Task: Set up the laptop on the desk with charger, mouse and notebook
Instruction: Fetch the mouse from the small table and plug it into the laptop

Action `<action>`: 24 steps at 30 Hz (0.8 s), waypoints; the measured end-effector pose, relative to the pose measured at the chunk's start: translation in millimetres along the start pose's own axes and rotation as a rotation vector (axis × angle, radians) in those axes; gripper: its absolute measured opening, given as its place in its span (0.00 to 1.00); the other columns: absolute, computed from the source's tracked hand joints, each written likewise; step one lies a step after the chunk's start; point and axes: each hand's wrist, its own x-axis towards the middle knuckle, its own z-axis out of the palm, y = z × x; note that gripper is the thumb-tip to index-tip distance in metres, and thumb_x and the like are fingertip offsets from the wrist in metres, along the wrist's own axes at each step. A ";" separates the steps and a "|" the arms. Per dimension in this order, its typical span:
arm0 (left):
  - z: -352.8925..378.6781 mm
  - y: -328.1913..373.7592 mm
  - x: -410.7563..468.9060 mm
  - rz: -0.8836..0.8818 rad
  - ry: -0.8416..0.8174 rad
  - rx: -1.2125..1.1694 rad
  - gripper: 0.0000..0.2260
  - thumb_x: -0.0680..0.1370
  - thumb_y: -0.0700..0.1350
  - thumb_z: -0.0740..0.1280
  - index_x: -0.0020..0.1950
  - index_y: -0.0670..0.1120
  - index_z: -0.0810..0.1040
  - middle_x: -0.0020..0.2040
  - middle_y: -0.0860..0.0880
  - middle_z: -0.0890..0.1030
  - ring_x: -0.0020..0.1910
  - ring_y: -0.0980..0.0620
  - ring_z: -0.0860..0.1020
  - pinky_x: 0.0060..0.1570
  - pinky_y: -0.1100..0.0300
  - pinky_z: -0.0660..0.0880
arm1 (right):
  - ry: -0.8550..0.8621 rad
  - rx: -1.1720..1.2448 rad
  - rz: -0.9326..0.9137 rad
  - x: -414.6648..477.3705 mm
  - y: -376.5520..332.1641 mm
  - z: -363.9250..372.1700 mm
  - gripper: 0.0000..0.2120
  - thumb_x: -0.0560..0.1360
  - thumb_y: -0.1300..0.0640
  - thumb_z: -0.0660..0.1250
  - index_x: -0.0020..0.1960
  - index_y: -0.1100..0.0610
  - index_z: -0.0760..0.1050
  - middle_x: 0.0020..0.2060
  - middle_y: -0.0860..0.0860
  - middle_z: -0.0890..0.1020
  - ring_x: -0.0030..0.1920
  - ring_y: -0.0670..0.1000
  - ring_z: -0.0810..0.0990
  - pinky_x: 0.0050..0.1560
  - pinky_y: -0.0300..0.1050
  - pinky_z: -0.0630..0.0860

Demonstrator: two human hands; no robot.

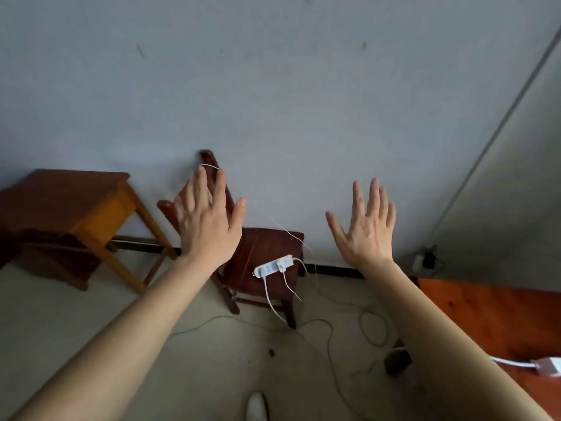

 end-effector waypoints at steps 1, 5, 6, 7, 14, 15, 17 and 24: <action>-8.1 -22.5 3.8 -0.027 0.023 0.001 0.31 0.82 0.63 0.47 0.81 0.48 0.54 0.81 0.40 0.52 0.79 0.39 0.52 0.73 0.35 0.52 | 0.008 0.010 -0.037 6.7 -25.7 2.9 0.39 0.80 0.31 0.49 0.82 0.52 0.46 0.81 0.60 0.47 0.80 0.61 0.47 0.77 0.62 0.46; -29.9 -115.8 19.3 -0.094 0.078 0.029 0.31 0.81 0.64 0.46 0.81 0.49 0.53 0.81 0.40 0.51 0.79 0.39 0.50 0.74 0.35 0.51 | 0.051 0.052 -0.148 39.2 -126.3 22.2 0.38 0.80 0.33 0.50 0.81 0.53 0.47 0.80 0.61 0.48 0.80 0.62 0.47 0.77 0.63 0.46; -33.7 -140.9 23.1 -0.102 0.093 0.045 0.31 0.82 0.64 0.46 0.81 0.49 0.53 0.81 0.40 0.51 0.79 0.39 0.51 0.74 0.35 0.52 | 0.056 0.061 -0.172 46.0 -152.9 29.7 0.38 0.80 0.33 0.50 0.81 0.53 0.47 0.80 0.61 0.49 0.80 0.62 0.47 0.77 0.63 0.46; -37.4 -166.4 26.0 -0.105 0.104 0.058 0.32 0.82 0.64 0.46 0.81 0.48 0.54 0.81 0.39 0.52 0.79 0.39 0.52 0.73 0.34 0.52 | 0.051 0.066 -0.196 52.2 -180.0 39.0 0.37 0.81 0.33 0.51 0.81 0.53 0.47 0.80 0.61 0.48 0.80 0.62 0.47 0.77 0.63 0.46; -68.3 -366.9 34.0 -0.234 0.126 0.155 0.32 0.80 0.62 0.50 0.79 0.46 0.61 0.79 0.36 0.58 0.77 0.35 0.57 0.70 0.30 0.58 | -0.062 0.091 -0.438 67.2 -403.9 132.5 0.37 0.80 0.34 0.52 0.82 0.53 0.49 0.81 0.60 0.49 0.80 0.61 0.48 0.78 0.61 0.46; -72.3 -389.8 35.7 -0.258 0.129 0.170 0.32 0.80 0.62 0.50 0.79 0.46 0.60 0.79 0.36 0.57 0.77 0.35 0.57 0.70 0.31 0.58 | -0.069 0.100 -0.462 65.3 -430.4 143.0 0.37 0.79 0.34 0.51 0.82 0.52 0.48 0.81 0.60 0.49 0.80 0.61 0.48 0.78 0.61 0.47; -80.1 -432.1 38.3 -0.300 0.116 0.195 0.32 0.80 0.63 0.49 0.79 0.46 0.59 0.79 0.37 0.57 0.77 0.36 0.57 0.70 0.31 0.58 | -0.092 0.101 -0.515 61.6 -476.3 162.6 0.38 0.79 0.32 0.46 0.82 0.51 0.46 0.81 0.60 0.48 0.80 0.61 0.49 0.78 0.62 0.47; -72.8 -563.1 36.9 -0.458 0.087 0.232 0.32 0.80 0.63 0.49 0.80 0.46 0.58 0.79 0.37 0.57 0.78 0.37 0.57 0.70 0.31 0.59 | -0.180 0.119 -0.599 78.2 -606.7 241.6 0.38 0.79 0.30 0.41 0.81 0.50 0.41 0.81 0.58 0.45 0.80 0.61 0.46 0.78 0.62 0.47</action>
